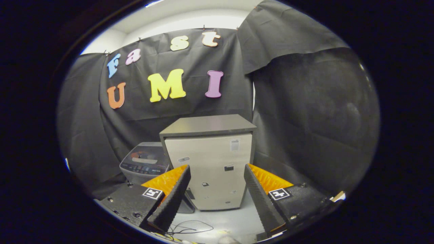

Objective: Put the clothes into the washing machine and then close the washing machine lid.

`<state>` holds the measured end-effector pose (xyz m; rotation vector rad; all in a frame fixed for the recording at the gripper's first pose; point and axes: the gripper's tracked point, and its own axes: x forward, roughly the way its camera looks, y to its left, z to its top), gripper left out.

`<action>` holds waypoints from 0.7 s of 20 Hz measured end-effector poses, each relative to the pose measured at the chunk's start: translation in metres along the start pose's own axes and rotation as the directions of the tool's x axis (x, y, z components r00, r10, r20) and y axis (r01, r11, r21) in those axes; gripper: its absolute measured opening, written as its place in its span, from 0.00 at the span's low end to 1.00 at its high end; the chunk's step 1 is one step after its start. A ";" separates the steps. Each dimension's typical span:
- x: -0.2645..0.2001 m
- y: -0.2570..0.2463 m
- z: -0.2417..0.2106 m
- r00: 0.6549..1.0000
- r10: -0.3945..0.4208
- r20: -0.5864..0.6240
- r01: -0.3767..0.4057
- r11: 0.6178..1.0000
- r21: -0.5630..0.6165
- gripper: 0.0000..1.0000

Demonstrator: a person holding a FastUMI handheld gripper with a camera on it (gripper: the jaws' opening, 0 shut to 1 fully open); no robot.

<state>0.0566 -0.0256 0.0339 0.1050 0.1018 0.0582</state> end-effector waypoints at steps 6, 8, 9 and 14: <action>-0.025 -0.010 -0.026 0.999 0.041 -0.036 -0.040 0.999 0.014 0.99; -0.033 -0.012 -0.024 0.999 0.048 -0.010 -0.048 0.999 -0.009 0.99; -0.035 -0.014 -0.023 0.999 0.047 0.001 -0.047 0.999 -0.020 0.99; -0.044 -0.017 -0.024 0.999 0.051 0.004 -0.051 0.997 -0.057 0.99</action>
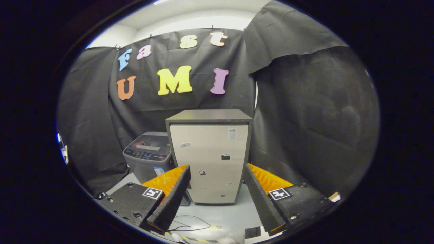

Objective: Put the clothes into the washing machine and then close the washing machine lid.

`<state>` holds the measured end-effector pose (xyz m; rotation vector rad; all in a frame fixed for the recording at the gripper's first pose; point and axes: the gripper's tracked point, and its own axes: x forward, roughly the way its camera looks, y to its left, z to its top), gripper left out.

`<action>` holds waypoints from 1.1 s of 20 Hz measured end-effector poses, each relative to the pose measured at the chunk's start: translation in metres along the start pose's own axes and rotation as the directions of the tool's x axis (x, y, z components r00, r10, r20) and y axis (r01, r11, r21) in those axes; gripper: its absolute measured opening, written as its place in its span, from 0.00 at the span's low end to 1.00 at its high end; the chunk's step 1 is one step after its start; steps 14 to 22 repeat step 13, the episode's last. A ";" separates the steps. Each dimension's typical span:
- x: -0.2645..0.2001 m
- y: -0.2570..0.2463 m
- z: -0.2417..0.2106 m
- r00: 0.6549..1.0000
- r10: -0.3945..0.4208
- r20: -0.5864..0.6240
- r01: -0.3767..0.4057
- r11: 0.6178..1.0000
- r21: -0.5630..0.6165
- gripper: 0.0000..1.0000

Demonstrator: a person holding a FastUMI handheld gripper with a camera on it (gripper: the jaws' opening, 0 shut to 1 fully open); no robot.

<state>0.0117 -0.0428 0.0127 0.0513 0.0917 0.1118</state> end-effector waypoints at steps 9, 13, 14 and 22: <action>-0.009 0.000 0.003 1.000 0.014 0.008 -0.014 1.000 -0.023 0.99; -0.012 0.003 0.007 1.000 0.027 0.015 -0.027 0.999 -0.021 0.99; -0.012 0.003 0.007 1.000 0.027 0.015 -0.027 0.999 -0.021 0.99; -0.012 0.003 0.007 1.000 0.027 0.015 -0.027 0.999 -0.021 0.99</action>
